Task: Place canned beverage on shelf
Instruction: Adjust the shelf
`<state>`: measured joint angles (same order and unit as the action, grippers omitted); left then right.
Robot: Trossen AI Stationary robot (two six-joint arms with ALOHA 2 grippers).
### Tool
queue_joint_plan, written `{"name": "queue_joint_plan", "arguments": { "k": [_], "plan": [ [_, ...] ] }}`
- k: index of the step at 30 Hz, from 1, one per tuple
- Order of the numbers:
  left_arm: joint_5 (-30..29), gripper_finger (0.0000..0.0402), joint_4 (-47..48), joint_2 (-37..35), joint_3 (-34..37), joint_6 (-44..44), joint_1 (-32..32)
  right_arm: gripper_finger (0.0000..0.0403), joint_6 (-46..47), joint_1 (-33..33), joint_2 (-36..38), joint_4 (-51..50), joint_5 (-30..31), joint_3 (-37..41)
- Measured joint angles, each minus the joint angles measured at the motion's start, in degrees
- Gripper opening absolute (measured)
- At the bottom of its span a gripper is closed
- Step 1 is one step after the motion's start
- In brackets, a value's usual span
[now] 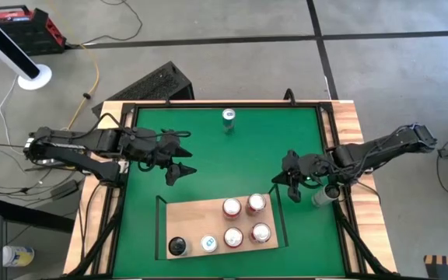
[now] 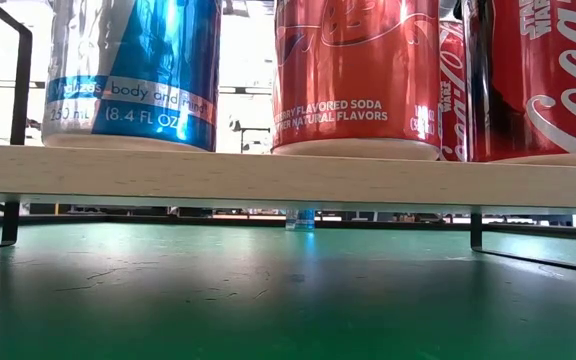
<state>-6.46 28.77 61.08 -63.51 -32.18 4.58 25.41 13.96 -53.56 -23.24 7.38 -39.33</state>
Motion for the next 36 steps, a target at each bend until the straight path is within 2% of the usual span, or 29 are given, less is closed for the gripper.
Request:
{"name": "queue_joint_plan", "arguments": {
  "k": [26, 36],
  "plan": [
    [0.0, 0.0329, 0.0, 0.0, 0.0, 1.0, 0.0, 0.0018, 8.0, 9.3, 0.0, -0.3, 0.1, 0.0],
    [0.0, 0.0329, 0.0, 0.0, 0.0, 1.8, 0.0, 0.0018, 9.3, 10.3, 0.0, -0.3, 1.5, 0.0]
  ]
}}
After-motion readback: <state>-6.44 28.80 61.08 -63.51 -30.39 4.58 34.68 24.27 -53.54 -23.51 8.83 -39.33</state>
